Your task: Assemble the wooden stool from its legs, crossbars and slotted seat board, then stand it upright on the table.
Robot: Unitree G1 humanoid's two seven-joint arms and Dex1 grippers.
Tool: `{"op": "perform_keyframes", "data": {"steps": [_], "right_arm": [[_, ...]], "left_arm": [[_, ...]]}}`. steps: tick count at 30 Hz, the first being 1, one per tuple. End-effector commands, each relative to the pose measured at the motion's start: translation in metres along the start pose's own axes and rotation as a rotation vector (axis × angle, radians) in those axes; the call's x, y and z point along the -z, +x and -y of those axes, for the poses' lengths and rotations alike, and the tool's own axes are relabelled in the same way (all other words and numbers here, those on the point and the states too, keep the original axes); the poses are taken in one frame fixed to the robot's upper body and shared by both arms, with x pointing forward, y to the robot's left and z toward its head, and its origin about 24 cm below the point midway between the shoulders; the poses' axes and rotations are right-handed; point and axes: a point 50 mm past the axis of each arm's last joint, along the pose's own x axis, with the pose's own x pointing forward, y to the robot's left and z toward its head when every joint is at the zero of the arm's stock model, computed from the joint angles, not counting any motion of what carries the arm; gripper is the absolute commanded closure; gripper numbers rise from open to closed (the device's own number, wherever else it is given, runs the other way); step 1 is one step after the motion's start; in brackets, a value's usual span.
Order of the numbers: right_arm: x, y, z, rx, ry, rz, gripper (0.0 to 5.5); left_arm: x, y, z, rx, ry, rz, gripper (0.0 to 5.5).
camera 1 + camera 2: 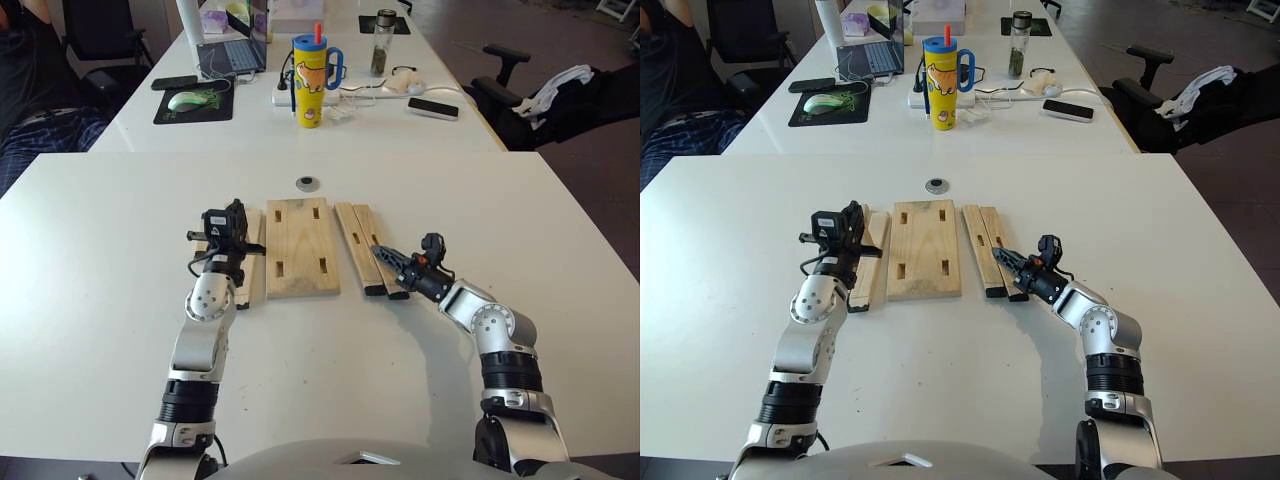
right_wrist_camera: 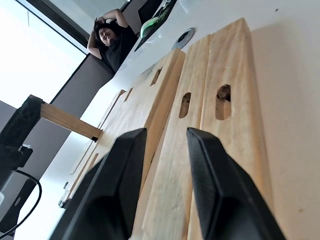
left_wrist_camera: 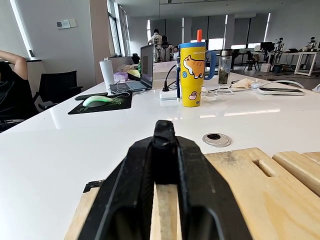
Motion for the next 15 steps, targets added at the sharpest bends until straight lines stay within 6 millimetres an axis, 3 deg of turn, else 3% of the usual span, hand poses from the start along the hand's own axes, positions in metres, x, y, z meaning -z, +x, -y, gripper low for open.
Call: {"op": "perform_keyframes", "data": {"steps": [1,7,15], "right_arm": [[-0.001,0.001,-0.001,0.011,-0.018,0.002,4.01],[0.001,0.005,-0.002,-0.003,-0.024,-0.003,4.01],[0.005,0.005,-0.003,-0.019,-0.006,0.002,4.01]], "left_arm": [[0.034,-0.012,-0.005,0.010,0.000,-0.154,5.05],[0.016,-0.003,-0.002,0.025,-0.007,-0.059,5.05],[-0.021,0.004,-0.001,0.048,-0.016,0.132,3.75]]}}
